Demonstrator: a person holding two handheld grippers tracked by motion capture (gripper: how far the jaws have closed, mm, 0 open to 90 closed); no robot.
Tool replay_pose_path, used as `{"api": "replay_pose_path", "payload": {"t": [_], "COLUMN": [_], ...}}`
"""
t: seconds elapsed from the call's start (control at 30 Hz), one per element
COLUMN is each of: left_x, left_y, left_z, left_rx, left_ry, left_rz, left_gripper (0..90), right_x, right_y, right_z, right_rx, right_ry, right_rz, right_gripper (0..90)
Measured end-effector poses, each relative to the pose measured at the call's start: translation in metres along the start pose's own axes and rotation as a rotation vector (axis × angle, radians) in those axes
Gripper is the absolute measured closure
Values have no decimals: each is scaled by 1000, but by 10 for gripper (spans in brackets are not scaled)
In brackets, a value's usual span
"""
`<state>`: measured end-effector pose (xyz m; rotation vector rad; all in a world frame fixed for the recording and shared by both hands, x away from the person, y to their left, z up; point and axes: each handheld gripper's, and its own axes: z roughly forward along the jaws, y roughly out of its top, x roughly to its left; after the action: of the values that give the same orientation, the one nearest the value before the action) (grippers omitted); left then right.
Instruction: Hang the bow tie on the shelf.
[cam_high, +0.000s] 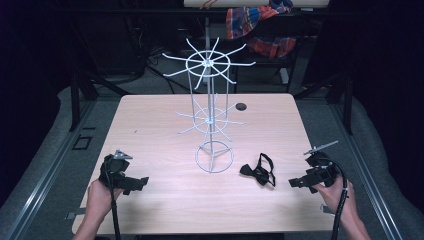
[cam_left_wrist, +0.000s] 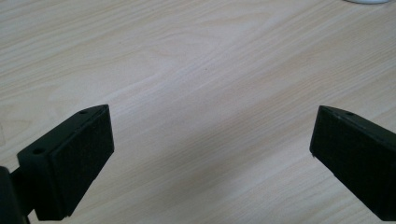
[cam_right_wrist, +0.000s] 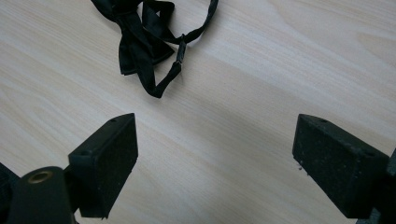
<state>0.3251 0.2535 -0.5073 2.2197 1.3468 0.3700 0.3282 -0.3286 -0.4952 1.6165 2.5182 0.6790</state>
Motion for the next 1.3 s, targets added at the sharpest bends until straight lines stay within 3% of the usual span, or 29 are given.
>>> {"api": "replay_pose_path", "payload": {"t": [0.3, 0.63, 0.87, 1.3], "left_x": [0, 0, -2, -4], "left_y": [-1, -1, -1, -1], "left_z": [0, 0, 0, 1], "left_rx": [3, 4, 4, 10], "left_ry": [-3, 0, 0, 0], "left_rz": [6, 7, 12, 13], "left_gripper": [0, 0, 0, 0], "right_x": [3, 4, 4, 7], "right_y": [3, 13, 22, 47], "right_z": [0, 0, 7, 22], "right_rx": [-3, -7, -6, 19], "right_ry": [2, -3, 2, -1], "right_rz": [6, -1, 6, -24], "right_gripper": [143, 52, 11, 0]}}
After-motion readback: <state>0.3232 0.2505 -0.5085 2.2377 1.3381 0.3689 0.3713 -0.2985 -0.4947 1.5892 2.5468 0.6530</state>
